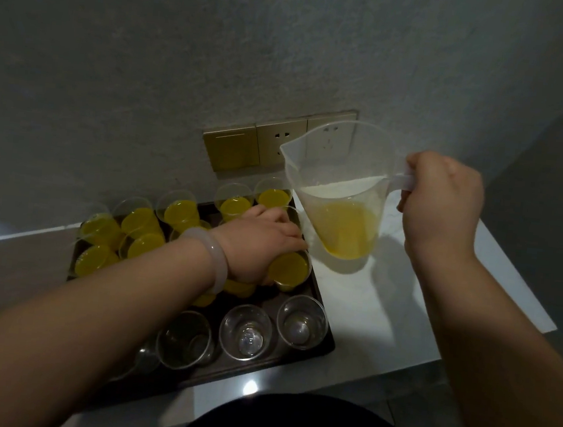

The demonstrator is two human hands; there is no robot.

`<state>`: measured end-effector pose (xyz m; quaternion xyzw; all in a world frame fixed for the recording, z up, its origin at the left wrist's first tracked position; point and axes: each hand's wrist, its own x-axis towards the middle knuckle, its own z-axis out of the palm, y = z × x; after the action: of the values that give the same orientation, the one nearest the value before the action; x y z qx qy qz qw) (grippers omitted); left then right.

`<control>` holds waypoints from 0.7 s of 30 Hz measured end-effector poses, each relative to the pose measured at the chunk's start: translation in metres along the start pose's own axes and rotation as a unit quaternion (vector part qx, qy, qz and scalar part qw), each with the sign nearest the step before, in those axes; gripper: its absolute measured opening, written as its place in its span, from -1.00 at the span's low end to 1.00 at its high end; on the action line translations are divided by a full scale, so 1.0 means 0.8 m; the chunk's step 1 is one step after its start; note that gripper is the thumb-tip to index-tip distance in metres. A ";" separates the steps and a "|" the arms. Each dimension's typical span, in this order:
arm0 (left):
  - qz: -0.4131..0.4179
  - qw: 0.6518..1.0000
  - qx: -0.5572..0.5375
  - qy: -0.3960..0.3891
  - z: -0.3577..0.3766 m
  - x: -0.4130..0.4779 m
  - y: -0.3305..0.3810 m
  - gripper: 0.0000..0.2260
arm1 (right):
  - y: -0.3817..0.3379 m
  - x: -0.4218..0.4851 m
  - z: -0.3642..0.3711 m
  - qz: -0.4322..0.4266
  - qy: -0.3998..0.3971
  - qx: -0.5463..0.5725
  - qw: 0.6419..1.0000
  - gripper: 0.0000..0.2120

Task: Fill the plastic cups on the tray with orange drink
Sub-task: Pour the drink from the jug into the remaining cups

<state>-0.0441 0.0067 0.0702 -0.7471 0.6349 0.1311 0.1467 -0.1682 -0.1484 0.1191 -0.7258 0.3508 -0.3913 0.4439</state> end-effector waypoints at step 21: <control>0.013 0.986 -0.115 0.122 0.029 -0.059 0.060 -0.37 | 0.008 -0.001 -0.004 0.043 0.000 0.035 0.998 -0.71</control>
<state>-0.0990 0.0517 0.0644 -0.7612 0.6382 0.1130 -0.0206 -0.1726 -0.1510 0.1143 -0.6937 0.3678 -0.3838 0.4859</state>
